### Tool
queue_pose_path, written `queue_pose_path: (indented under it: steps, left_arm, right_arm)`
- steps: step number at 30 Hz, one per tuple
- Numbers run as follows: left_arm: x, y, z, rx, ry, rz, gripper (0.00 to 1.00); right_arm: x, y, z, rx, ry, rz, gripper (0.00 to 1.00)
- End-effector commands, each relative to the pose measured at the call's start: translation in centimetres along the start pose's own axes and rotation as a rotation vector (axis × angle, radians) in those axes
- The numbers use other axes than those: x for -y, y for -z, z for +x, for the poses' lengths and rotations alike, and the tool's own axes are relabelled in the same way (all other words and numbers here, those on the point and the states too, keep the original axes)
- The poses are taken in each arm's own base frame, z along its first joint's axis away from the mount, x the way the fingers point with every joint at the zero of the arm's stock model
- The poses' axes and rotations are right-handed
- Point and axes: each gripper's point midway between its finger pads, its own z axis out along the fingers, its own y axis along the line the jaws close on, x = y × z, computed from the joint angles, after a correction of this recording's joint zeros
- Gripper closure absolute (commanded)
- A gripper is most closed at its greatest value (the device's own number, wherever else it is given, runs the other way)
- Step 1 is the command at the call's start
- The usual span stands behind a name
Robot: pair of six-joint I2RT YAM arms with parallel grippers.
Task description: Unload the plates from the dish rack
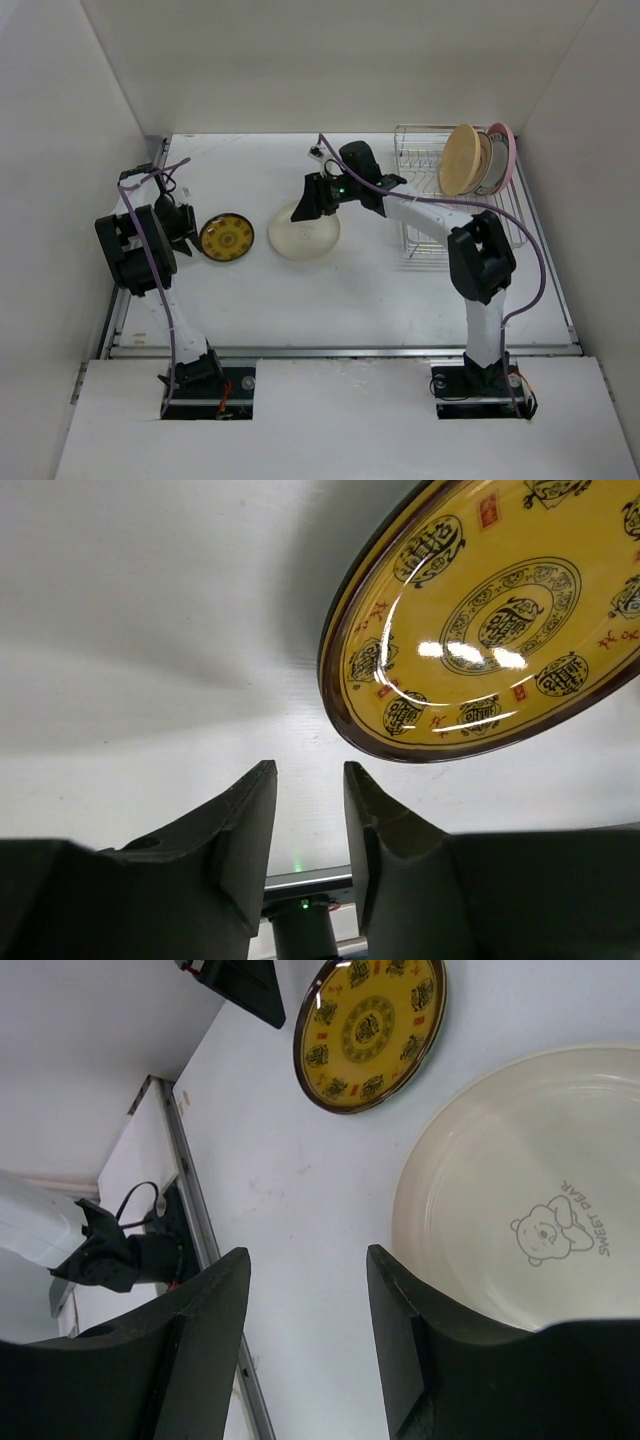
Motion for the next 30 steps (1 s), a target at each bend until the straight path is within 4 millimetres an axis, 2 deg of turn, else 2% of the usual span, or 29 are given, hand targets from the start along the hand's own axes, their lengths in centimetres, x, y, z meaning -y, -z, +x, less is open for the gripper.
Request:
queue_pose_path:
  steps: [1, 3, 5, 7, 9, 11, 12, 13, 14, 15, 16, 18, 19, 20, 22, 23, 24, 26, 29, 30]
  left_arm:
    - [-0.1, 2.1, -0.5, 0.060, 0.005, -0.036, 0.70]
    - [0.3, 3.0, -0.6, 0.098, -0.004, -0.029, 0.68]
    - [0.5, 3.2, -0.3, 0.109, -0.007, -0.020, 0.67]
    - [0.9, 4.0, 0.0, 0.132, -0.013, -0.009, 0.64]
    - [1.4, 4.9, 0.0, 0.160, -0.021, 0.002, 0.61]
    - [1.6, 5.3, 0.6, 0.160, -0.034, 0.010, 0.61]
    - [1.8, 6.1, 0.9, 0.183, -0.039, 0.009, 0.60]
    - [1.9, 6.6, 0.9, 0.202, -0.053, 0.007, 0.60]
    - [2.0, 6.9, 1.4, 0.209, -0.055, 0.007, 0.58]
    - [1.9, 7.4, 1.4, 0.234, -0.060, -0.005, 0.56]
    - [2.2, 8.2, 1.9, 0.270, -0.069, -0.007, 0.52]
    - [1.8, 9.0, 1.9, 0.327, -0.078, -0.041, 0.47]
    - [1.7, 9.2, 2.0, 0.347, -0.081, -0.051, 0.46]
    - [1.9, 9.6, 2.5, 0.368, -0.077, -0.051, 0.44]
    - [1.7, 9.9, 2.8, 0.380, -0.077, -0.064, 0.43]
    - [1.7, 9.9, 3.1, 0.380, -0.077, -0.064, 0.43]
    - [1.7, 9.9, 3.1, 0.380, -0.077, -0.064, 0.42]
    - [1.7, 9.8, 3.5, 0.366, -0.085, -0.065, 0.42]
    - [1.7, 9.8, 3.9, 0.357, -0.083, -0.064, 0.41]
    - [1.7, 9.5, 4.2, 0.347, -0.081, -0.064, 0.41]
  right_arm:
    - [-2.8, 2.4, -2.4, 0.058, 0.074, -0.014, 0.44]
    - [-2.8, 3.5, -3.0, 0.081, 0.070, 0.029, 0.44]
    - [-1.4, 5.0, -4.2, 0.122, 0.056, 0.103, 0.44]
    - [-1.0, 6.8, -4.9, 0.147, 0.041, 0.163, 0.44]
    - [1.1, 9.3, -6.4, 0.208, 0.015, 0.296, 0.44]
    - [2.3, 12.6, -7.3, 0.252, -0.016, 0.415, 0.39]
    - [5.0, 15.5, -8.3, 0.312, -0.045, 0.553, 0.37]
    - [4.9, 18.2, -9.9, 0.377, -0.039, 0.620, 0.35]
    - [6.0, 20.5, -10.0, 0.396, -0.058, 0.707, 0.34]
    - [8.6, 24.9, -10.9, 0.473, -0.081, 0.884, 0.33]
    - [9.2, 27.6, -11.6, 0.523, -0.082, 0.982, 0.31]
    - [10.6, 32.4, -12.0, 0.573, -0.063, 1.192, 0.26]
    - [11.7, 36.1, -11.8, 0.611, -0.074, 1.358, 0.26]
    - [11.6, 38.0, -12.3, 0.639, -0.067, 1.421, 0.26]
    - [13.6, 40.0, -12.0, 0.623, -0.075, 1.532, 0.25]
    - [14.1, 42.4, -12.4, 0.661, -0.097, 1.588, 0.25]
    - [15.6, 42.6, -12.0, 0.634, -0.116, 1.609, 0.25]
    - [17.3, 43.8, -11.9, 0.626, -0.146, 1.629, 0.25]
    - [20.7, 43.5, -11.2, 0.565, -0.186, 1.629, 0.24]
    - [21.4, 44.1, -11.3, 0.571, -0.195, 1.640, 0.24]
